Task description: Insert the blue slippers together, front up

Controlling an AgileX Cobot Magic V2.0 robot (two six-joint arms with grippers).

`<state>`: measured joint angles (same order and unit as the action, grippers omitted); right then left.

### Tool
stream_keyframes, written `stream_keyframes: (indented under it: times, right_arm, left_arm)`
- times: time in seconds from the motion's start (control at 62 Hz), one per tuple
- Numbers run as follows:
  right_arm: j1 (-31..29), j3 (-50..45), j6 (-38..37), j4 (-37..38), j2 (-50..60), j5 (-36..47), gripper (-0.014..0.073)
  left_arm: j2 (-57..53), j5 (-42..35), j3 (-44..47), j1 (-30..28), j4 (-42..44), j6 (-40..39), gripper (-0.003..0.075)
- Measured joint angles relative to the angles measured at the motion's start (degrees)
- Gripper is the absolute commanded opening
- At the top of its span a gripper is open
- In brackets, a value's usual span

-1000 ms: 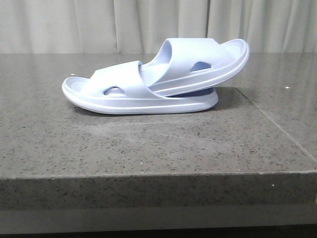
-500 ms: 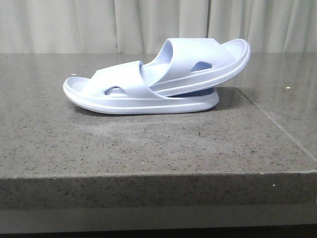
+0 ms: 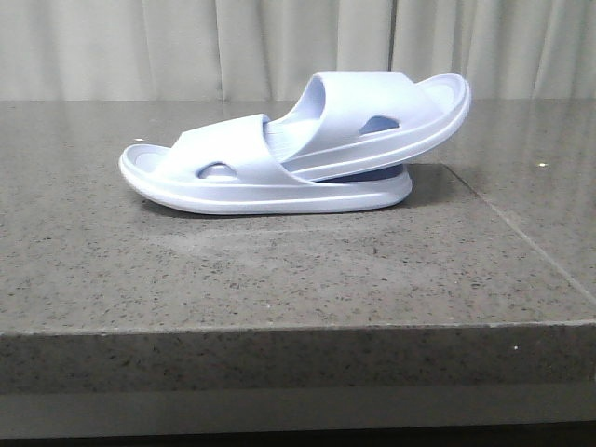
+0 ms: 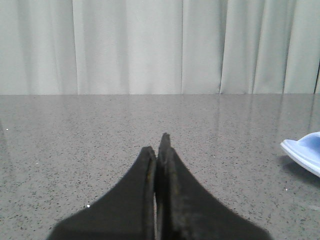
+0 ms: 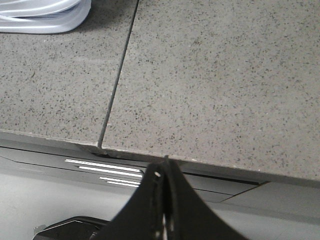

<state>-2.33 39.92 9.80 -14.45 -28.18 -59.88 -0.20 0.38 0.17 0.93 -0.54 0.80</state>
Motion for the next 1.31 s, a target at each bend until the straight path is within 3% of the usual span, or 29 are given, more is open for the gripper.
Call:
stream_keyframes:
  times: [0.774,1.065,1.306]
  right_arm:
    - [0.23,-0.64,0.00,0.27,1.76,0.98,-0.0118]
    - [3.67,-16.44,0.41,1.08,13.75,25.09,-0.0118]
    - [6.31,-31.10,0.64,3.09,25.22,39.11,-0.0118]
  left_arm:
    - [0.00,-0.38,0.00,0.00,0.00,0.12,-0.0020]
    - [0.00,-0.38,0.00,0.00,0.00,0.12,-0.0020]
    - [0.00,-0.38,0.00,0.00,0.00,0.12,-0.0020]
